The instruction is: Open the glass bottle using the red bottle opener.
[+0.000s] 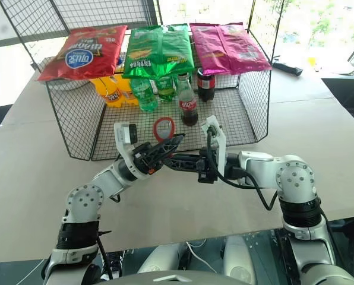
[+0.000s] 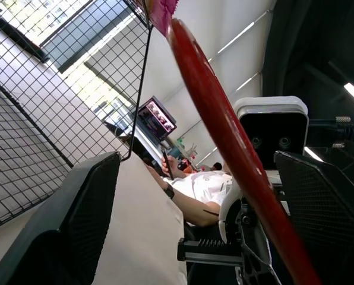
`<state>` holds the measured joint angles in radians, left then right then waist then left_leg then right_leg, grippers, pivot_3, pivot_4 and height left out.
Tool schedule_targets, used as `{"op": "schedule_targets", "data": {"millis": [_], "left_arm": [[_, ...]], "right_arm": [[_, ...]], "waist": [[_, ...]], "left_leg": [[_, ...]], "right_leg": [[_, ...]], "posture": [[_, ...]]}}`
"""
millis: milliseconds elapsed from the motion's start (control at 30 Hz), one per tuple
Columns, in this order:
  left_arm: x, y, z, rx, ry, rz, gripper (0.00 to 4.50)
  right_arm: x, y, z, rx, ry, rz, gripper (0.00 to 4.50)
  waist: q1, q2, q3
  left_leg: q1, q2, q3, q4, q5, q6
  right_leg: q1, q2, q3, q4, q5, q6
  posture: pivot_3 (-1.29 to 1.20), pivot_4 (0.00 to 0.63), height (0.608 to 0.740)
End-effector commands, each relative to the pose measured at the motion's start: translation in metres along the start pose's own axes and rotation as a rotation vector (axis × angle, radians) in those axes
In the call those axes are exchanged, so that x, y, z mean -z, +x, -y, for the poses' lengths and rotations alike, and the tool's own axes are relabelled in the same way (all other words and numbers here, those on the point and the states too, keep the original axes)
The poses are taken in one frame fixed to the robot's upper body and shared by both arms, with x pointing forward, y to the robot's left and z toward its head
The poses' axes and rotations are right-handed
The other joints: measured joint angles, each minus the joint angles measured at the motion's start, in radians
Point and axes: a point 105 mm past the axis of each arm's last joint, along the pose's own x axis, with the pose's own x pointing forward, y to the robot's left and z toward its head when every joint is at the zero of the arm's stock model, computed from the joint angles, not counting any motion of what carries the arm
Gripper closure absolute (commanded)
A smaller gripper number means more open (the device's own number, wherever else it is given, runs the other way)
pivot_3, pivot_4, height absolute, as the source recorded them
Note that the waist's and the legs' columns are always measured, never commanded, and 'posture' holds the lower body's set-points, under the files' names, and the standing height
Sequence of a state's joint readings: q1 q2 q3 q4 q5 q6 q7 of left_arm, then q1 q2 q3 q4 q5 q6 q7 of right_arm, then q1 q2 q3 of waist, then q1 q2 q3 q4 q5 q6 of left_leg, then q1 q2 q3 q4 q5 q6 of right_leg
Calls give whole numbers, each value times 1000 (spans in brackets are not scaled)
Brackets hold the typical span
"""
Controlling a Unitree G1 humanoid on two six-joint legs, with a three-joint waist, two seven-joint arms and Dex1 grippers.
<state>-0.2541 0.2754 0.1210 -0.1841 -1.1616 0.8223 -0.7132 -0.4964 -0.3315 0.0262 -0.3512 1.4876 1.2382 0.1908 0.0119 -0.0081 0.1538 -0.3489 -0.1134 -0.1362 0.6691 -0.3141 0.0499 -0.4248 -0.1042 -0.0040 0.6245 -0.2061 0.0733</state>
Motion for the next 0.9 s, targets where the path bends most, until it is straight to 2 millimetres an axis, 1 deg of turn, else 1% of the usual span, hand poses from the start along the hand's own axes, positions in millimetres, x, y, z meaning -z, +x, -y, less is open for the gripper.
{"op": "schedule_targets", "data": {"millis": [33,200,433,600,867,900], "left_arm": [[1,-2,-2,-26,9,-5,238],[-6,-1,0,-12,27,28,238],[-18,0,4,18,32,81,238],[-26,1,10,44,27,120,238],[-33,4,20,86,14,161,238],[-34,5,21,90,13,168,457]], "right_arm": [[-10,1,-23,-96,-67,40,4500],[-4,-5,-15,-55,-68,22,4500],[2,-8,-9,-31,-68,8,4500],[3,-9,-4,-16,-64,15,4500],[3,-11,1,-1,-55,20,4500],[4,-11,2,2,-54,20,4500]], "waist": [[0,0,0],[0,0,0],[0,0,0],[1,0,0],[1,0,0],[1,0,0]], "left_leg": [[0,0,0,0,0,0],[0,0,0,0,0,0],[0,0,0,0,0,0],[-1,0,0,0,0,0],[-1,0,0,0,0,0],[-1,0,0,0,0,0]], "right_leg": [[0,0,0,0,0,0],[0,0,0,0,0,0],[0,0,0,0,0,0],[0,0,0,0,0,0],[0,0,0,0,0,0],[0,0,0,0,0,0]], "posture": [[0,150,740],[0,150,740],[0,150,740],[0,150,740],[0,150,740],[0,150,740]]}}
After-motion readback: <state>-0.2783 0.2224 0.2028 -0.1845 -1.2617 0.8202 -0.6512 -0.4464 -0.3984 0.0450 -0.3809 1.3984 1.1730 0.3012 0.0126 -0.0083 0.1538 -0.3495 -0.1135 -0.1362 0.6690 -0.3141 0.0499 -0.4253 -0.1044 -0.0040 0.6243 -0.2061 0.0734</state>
